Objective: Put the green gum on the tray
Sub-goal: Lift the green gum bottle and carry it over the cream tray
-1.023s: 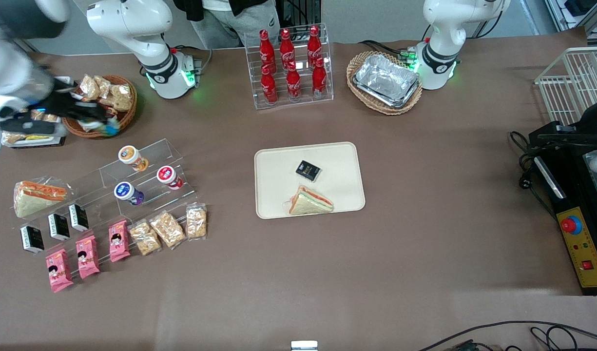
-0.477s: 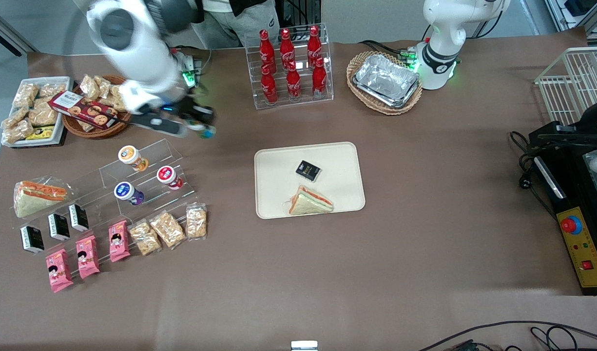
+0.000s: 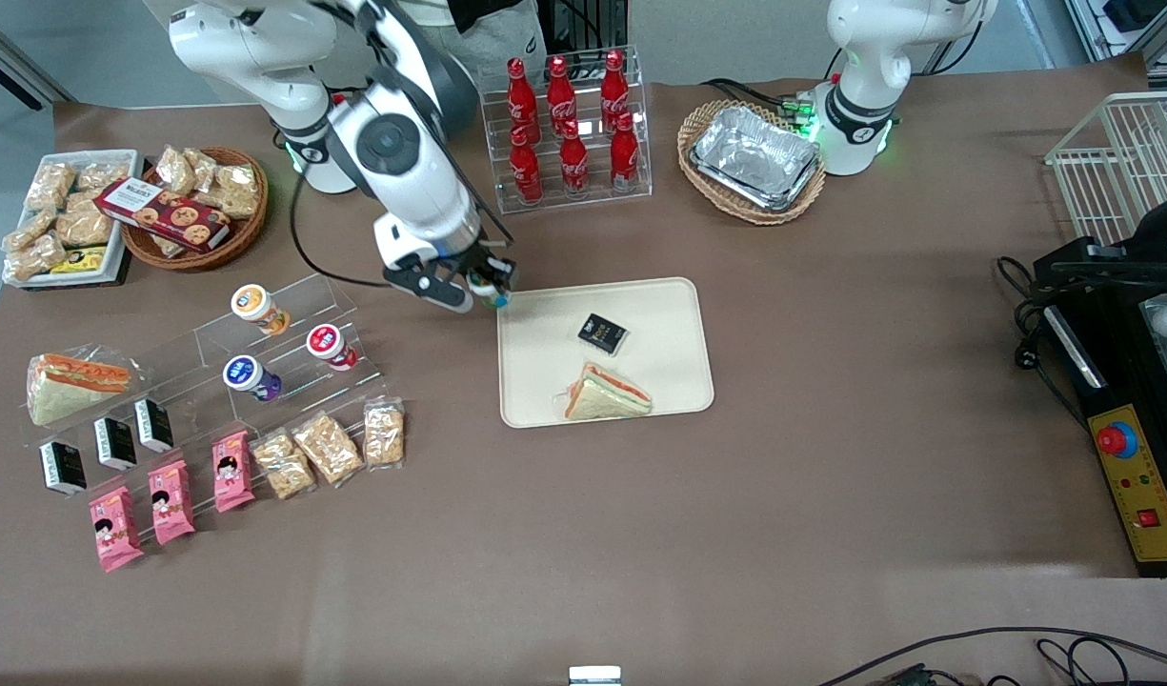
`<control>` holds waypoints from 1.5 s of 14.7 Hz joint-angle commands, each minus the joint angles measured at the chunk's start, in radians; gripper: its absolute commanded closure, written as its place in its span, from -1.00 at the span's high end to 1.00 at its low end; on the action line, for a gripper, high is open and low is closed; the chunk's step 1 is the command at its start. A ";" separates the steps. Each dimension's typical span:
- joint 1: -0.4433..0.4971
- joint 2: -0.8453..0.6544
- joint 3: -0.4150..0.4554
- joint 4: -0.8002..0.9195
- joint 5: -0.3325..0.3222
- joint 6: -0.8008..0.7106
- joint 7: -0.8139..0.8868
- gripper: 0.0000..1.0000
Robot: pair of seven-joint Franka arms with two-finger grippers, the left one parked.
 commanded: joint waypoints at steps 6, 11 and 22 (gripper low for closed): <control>0.083 0.286 0.002 0.020 -0.314 0.253 0.309 -1.00; 0.084 0.342 0.002 0.020 -0.425 0.270 0.381 -1.00; 0.083 0.381 0.000 0.020 -0.429 0.302 0.461 1.00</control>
